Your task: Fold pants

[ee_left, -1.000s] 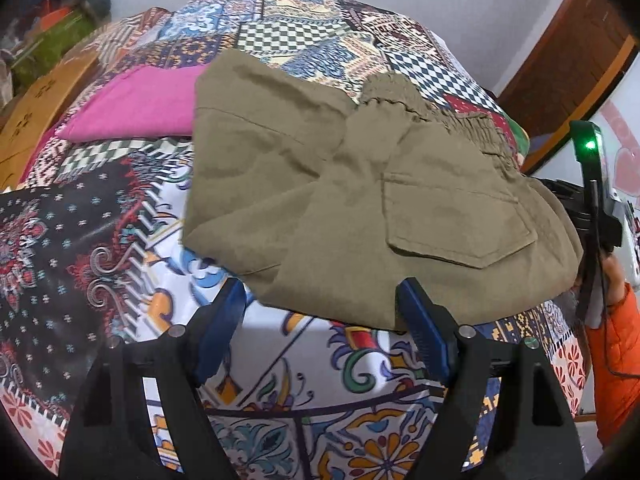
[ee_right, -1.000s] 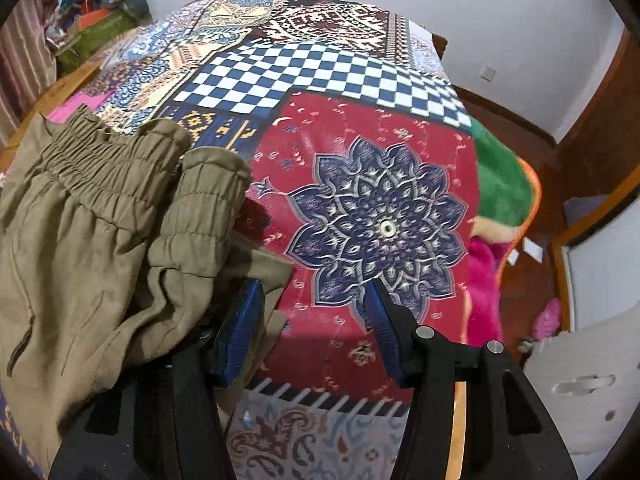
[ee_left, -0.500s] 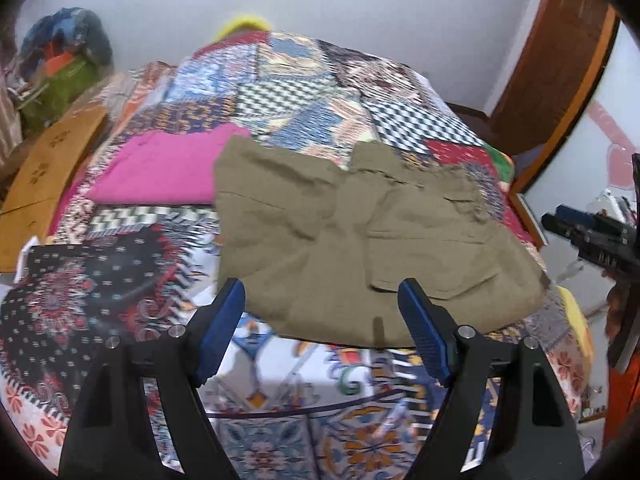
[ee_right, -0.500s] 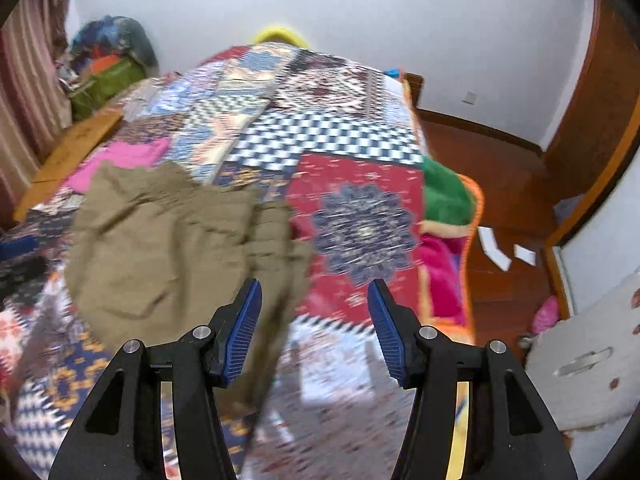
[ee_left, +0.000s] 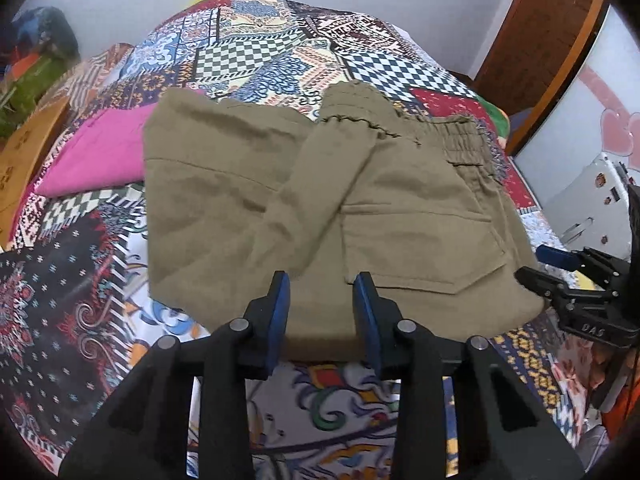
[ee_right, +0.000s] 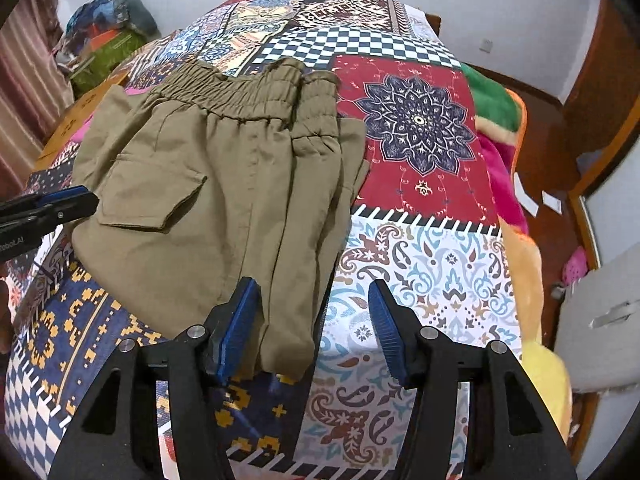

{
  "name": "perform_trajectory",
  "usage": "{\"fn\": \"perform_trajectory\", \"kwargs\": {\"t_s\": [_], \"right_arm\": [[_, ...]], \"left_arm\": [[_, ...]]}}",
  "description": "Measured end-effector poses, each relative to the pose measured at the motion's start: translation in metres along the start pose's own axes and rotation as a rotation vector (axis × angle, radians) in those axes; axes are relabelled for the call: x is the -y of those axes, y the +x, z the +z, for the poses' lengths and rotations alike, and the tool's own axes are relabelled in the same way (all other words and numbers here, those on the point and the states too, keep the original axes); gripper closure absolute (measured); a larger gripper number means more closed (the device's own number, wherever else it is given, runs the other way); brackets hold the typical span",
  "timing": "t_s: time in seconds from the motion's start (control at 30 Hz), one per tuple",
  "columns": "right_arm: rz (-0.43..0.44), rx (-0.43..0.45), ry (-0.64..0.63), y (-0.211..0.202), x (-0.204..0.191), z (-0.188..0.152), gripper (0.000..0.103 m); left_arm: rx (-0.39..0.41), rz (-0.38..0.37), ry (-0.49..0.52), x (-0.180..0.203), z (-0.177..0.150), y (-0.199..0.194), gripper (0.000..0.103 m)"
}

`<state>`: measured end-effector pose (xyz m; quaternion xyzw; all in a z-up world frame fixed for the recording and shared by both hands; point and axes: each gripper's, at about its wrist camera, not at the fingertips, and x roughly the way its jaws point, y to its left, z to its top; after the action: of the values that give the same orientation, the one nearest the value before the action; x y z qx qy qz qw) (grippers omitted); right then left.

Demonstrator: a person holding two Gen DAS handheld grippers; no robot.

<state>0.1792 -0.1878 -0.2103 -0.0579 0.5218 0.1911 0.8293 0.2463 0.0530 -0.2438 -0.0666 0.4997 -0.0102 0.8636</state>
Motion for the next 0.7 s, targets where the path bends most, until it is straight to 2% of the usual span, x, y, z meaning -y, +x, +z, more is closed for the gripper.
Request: {"fn": "perform_trajectory", "kwargs": {"t_s": [0.03,0.13,0.27,0.3,0.37,0.4,0.53,0.7], "right_arm": [[-0.001,0.0,0.004,0.0,0.001,0.0,0.049],[-0.007,0.003,0.005,0.0,0.0,0.0,0.048],[-0.011,0.004,0.019,-0.007,0.005,0.004,0.047],[-0.012,0.007,0.024,-0.01,0.006,0.004,0.046],[-0.027,0.022,0.03,-0.018,0.011,0.007,0.046],[-0.036,0.028,0.031,-0.02,0.013,0.009,0.046],[-0.044,0.054,0.044,-0.028,0.021,0.023,0.044],[-0.033,0.079,0.066,-0.023,0.02,0.039,0.035]], "left_arm": [[0.002,0.007,-0.006,-0.003,0.0,-0.001,0.067],[0.014,0.095,-0.013,-0.015,0.002,-0.007,0.067],[0.032,0.09,-0.101,-0.048,0.011,-0.02,0.066],[0.04,0.102,-0.115,-0.057,0.013,-0.023,0.063],[0.054,0.124,-0.142,-0.074,0.018,-0.029,0.044],[0.06,0.127,-0.152,-0.081,0.02,-0.031,0.04],[0.051,0.111,-0.169,-0.099,0.031,-0.028,0.029],[-0.016,0.014,-0.174,-0.105,0.041,0.001,0.028]]}}
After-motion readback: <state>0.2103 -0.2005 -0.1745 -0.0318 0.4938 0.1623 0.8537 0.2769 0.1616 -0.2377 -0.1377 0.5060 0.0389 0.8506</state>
